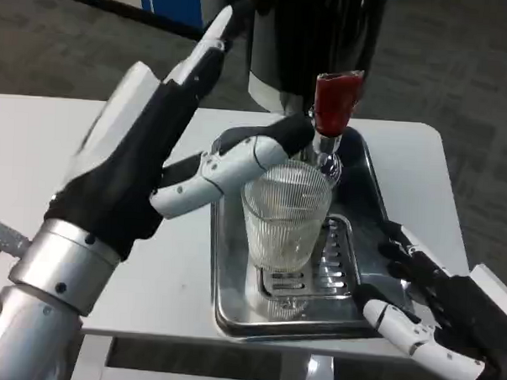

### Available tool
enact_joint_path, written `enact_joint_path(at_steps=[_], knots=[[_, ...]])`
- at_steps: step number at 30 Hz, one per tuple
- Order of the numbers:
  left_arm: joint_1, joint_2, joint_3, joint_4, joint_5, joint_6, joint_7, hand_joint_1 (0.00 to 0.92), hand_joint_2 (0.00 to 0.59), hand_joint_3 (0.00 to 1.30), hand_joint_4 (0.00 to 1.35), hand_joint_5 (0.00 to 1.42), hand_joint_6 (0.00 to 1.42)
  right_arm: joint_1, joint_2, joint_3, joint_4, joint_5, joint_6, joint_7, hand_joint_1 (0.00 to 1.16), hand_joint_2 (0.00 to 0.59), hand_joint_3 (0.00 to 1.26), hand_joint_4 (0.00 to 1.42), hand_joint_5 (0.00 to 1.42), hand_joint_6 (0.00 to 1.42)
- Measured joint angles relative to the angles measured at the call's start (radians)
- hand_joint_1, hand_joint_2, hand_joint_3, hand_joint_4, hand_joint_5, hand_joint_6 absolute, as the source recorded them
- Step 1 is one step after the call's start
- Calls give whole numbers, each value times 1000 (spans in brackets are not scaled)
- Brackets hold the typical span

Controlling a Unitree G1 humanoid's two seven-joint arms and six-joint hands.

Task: Grasp the cup under the faucet to collect the drink, then remove the cup.

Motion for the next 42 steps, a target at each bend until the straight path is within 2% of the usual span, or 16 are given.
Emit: enact_joint_path(at_steps=[9, 13, 15, 18, 28, 29, 36, 42], knots=[[-45, 4, 17, -9, -95, 31, -12, 129, 69, 59, 38, 92, 54, -3, -1, 2, 2, 0, 0, -2, 420, 374, 0, 53, 61, 34], [-45, -29, 28, -4, -194, 46, -12, 137, 82, 92, 109, 139, 92, -4, -1, 5, 2, 0, 0, -2, 420, 374, 0, 53, 61, 34], [-45, -55, 59, -1, -287, 67, -13, 138, 83, 106, 115, 146, 96, -4, -2, 4, 2, 0, 0, -2, 420, 374, 0, 53, 61, 34], [-45, -53, 105, 26, -397, 93, -42, 122, 81, 107, 124, 160, 114, -4, -2, 3, 2, 0, 0, -2, 420, 374, 0, 53, 61, 34], [-90, 81, 248, 211, -700, 144, -205, 85, 73, 80, 76, 119, 77, -3, -2, 0, 4, 1, 0, -2, 420, 374, 0, 53, 61, 34], [-103, 108, 256, 258, -730, 144, -237, 75, 74, 77, 73, 110, 66, -3, -3, -1, 5, 1, 0, -2, 420, 374, 0, 53, 61, 34], [-178, 178, 265, 452, -852, 145, -392, 54, 65, 57, 49, 94, 41, -3, -3, -1, 5, 3, 0, -2, 420, 374, 0, 53, 61, 34], [-216, 191, 250, 514, -897, 145, -463, 50, 64, 56, 38, 91, 25, -1, -3, -1, 4, 2, 0, -3, 420, 374, 0, 53, 61, 34]])
